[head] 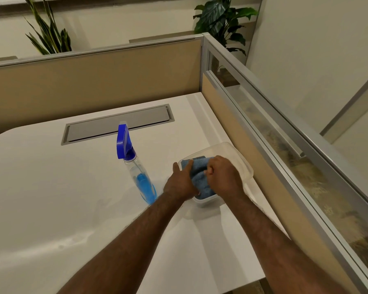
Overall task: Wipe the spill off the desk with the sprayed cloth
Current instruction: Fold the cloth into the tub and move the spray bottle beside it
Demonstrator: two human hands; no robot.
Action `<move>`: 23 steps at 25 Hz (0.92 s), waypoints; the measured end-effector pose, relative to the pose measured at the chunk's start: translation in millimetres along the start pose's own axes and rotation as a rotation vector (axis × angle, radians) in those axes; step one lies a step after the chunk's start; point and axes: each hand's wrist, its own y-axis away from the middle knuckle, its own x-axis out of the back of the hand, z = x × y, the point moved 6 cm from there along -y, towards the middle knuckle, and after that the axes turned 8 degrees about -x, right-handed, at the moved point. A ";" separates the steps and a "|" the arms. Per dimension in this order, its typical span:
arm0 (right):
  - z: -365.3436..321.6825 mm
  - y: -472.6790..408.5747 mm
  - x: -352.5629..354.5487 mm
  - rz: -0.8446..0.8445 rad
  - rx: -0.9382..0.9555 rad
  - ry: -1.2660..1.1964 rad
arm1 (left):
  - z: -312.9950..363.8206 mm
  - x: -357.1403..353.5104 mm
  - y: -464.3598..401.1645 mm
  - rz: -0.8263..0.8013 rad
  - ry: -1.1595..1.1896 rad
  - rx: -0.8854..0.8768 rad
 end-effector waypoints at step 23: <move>-11.7 -8.1 -6.9 -0.396 -0.205 0.175 | -19.4 -20.2 72.1 0.146 0.313 -0.083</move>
